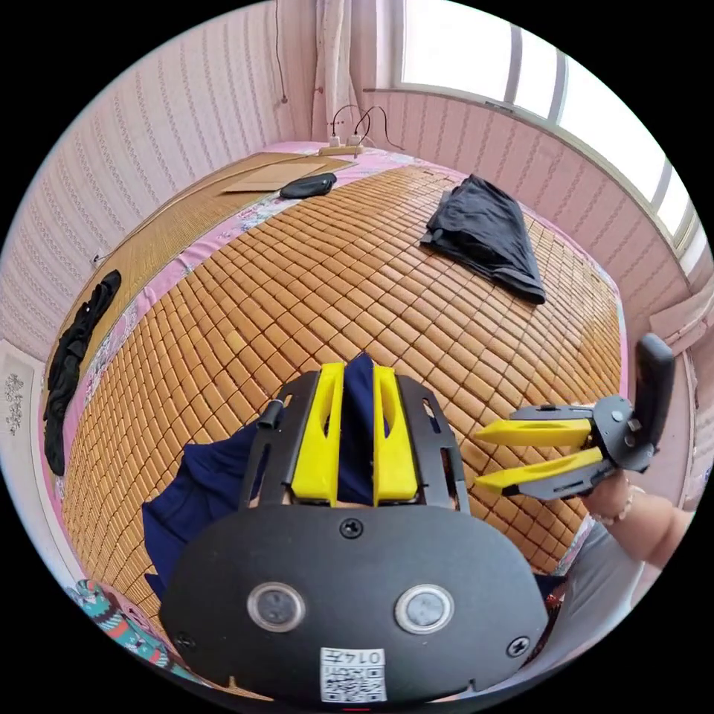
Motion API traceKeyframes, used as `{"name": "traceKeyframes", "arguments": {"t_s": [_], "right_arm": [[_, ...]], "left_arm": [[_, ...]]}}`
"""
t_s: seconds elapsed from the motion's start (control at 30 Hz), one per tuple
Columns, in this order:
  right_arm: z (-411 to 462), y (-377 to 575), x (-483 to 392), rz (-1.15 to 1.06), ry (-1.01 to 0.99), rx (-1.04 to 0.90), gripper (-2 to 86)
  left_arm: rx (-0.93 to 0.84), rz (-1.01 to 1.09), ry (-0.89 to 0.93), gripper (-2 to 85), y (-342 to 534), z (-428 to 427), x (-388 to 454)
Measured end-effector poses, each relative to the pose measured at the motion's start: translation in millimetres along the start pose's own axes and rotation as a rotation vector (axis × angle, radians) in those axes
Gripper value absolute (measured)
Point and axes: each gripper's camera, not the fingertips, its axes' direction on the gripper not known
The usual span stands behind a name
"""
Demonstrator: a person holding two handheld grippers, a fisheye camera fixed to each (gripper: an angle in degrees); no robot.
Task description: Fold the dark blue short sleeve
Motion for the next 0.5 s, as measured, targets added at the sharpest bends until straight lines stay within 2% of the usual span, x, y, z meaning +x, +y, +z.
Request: {"name": "traceKeyframes", "arguments": {"t_s": [0.1, 0.3, 0.5], "right_arm": [[3, -1, 7, 0.003, -0.032, -0.015, 11.4], [1, -5, 13, -0.003, -0.059, -0.004, 11.4], [5, -9, 7, -0.04, -0.094, -0.008, 11.4]], "left_arm": [[-0.138, 0.013, -0.007, 0.5, -17, 43, -3], [0.072, -0.066, 0.174, -0.9, 35, -9, -29], [0.13, -0.186, 0.219, -0.9, 125, -9, -50]]}}
